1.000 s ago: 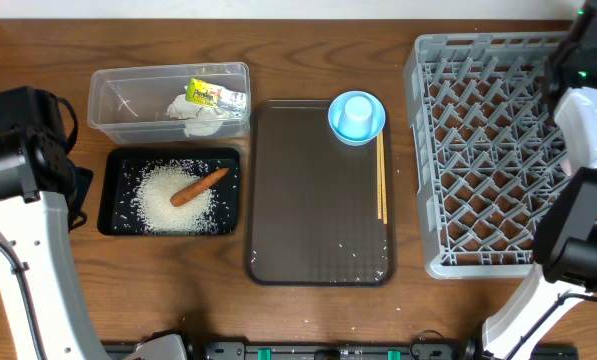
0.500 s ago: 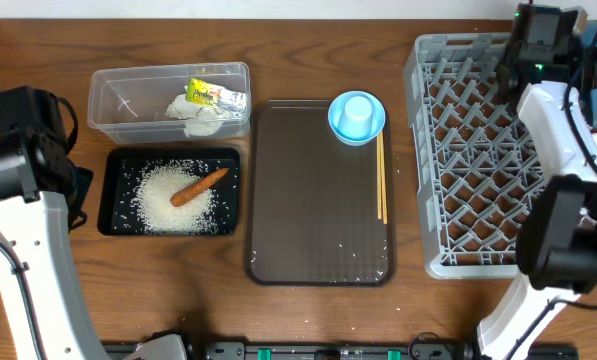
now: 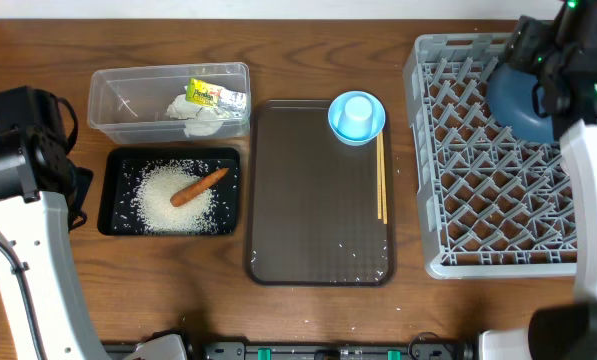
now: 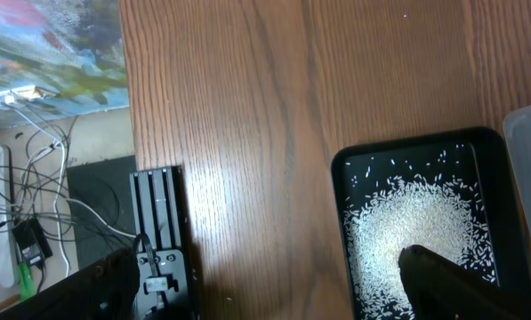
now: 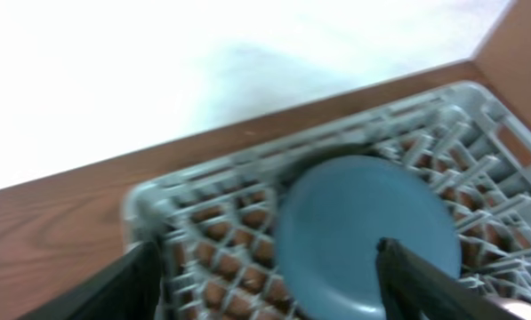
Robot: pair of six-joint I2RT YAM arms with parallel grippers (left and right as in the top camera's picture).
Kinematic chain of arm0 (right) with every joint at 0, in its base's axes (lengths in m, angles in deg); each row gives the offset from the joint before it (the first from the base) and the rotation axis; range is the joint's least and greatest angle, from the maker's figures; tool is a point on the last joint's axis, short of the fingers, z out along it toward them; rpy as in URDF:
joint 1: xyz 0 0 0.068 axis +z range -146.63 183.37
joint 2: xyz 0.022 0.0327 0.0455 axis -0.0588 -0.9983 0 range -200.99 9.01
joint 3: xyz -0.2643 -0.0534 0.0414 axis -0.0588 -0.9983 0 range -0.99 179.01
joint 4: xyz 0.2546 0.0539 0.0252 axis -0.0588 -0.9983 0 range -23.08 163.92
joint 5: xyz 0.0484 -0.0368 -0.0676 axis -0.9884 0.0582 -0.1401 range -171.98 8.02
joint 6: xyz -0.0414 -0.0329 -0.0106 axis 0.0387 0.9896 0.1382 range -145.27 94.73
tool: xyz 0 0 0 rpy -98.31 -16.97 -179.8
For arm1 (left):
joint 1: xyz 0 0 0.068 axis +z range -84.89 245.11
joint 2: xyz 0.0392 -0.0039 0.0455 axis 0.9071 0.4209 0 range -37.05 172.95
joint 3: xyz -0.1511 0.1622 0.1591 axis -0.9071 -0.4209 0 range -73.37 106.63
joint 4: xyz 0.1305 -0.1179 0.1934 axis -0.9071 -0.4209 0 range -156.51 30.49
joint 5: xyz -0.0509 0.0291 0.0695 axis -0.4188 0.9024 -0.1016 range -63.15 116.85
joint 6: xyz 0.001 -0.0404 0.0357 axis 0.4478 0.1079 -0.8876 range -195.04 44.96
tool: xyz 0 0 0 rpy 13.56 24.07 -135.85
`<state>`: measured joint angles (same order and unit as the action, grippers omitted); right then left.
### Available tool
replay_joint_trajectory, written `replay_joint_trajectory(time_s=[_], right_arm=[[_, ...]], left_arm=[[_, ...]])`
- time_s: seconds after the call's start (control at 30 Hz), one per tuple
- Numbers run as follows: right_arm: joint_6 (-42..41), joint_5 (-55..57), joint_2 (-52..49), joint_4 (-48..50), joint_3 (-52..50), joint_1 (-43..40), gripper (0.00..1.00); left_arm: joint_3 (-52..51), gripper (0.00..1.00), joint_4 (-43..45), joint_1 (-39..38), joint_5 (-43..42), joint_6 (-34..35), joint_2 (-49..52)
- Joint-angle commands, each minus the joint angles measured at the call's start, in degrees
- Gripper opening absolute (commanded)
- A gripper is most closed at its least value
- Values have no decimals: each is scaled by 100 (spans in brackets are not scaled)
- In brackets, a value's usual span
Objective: Sort waste into correct bins and load items into the dishwasher rack
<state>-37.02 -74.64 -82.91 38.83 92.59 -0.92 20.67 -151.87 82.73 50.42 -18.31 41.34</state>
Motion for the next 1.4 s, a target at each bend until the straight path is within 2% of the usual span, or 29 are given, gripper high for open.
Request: replay_joint_trajectory(time_s=[0.0, 0.23, 0.33, 0.43, 0.7, 0.87, 1.07, 1.27, 1.37], right_arm=[[-452, -894, 479, -212, 52, 345, 97], [-542, -3635, 1029, -778, 50, 859, 99], [-533, -4288, 992, -782, 31, 1154, 99], [-343, -3818, 802, -820, -13, 1624, 99], [-348, -1257, -520, -664, -24, 2793, 99], [-833, 72, -1580, -450, -24, 3016, 99], [-1237, 162, -2494, -195, -24, 2953, 99], [-1222, 125, -2789, 70, -24, 2959, 99], [-1248, 170, -2859, 168, -24, 2973, 95]], left_arm=[[-9, 95, -442, 35, 136, -37, -2], [-9, 95, -442, 35, 136, -35, -2], [-9, 95, -442, 35, 136, -35, -2], [-9, 95, -442, 35, 136, -35, -2], [-9, 95, -442, 35, 136, -35, -2], [-9, 95, -442, 35, 133, -35, -2], [-9, 95, -442, 35, 136, -35, -2], [-9, 95, -442, 35, 133, -35, -2], [-9, 95, -442, 35, 136, -37, -2]])
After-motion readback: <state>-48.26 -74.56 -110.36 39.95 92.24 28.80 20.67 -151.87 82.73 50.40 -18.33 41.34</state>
